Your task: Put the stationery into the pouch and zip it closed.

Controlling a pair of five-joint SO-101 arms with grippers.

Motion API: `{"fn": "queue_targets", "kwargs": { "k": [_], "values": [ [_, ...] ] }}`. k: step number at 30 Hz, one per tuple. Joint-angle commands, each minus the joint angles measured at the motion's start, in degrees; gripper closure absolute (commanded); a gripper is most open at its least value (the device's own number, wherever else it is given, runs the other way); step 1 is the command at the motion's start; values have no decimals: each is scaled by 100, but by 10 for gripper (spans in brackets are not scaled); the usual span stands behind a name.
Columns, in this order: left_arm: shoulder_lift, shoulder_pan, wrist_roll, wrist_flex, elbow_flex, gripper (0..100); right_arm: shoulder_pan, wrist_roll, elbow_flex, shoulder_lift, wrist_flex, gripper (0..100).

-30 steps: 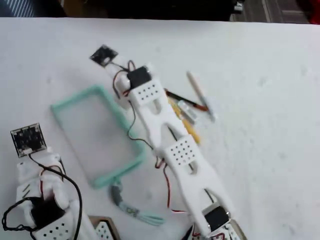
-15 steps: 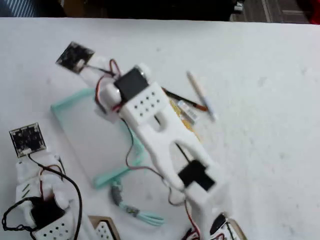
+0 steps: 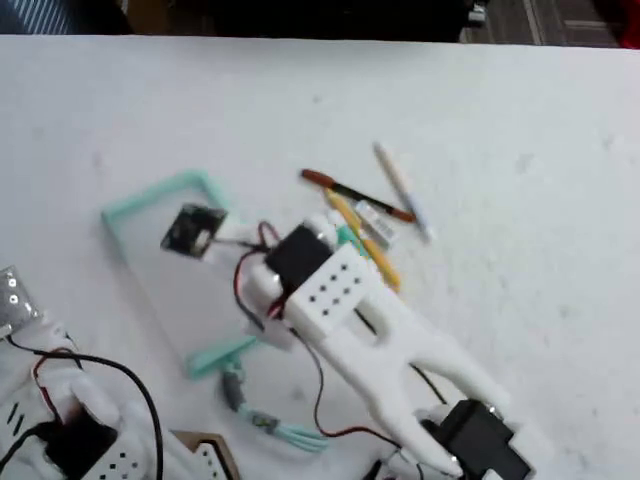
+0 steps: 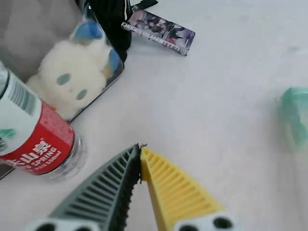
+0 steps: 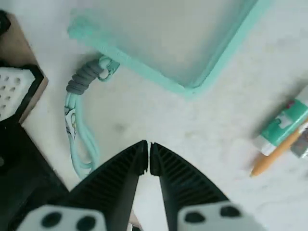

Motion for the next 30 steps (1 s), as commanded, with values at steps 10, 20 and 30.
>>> {"fn": "queue_targets", "kwargs": {
  "k": [10, 20, 30],
  "values": [
    [-40, -1736, -571, -492, 677, 976, -884, -1688, 703, -224, -1640, 780],
    [-40, -1763, -536, -510, 782, 976, -1947, -1952, 782, 1138, -1851, 850],
    [-40, -1754, -536, -519, 1029, 976, -1974, -1952, 519, 1692, -1754, 772]
  ]
}}
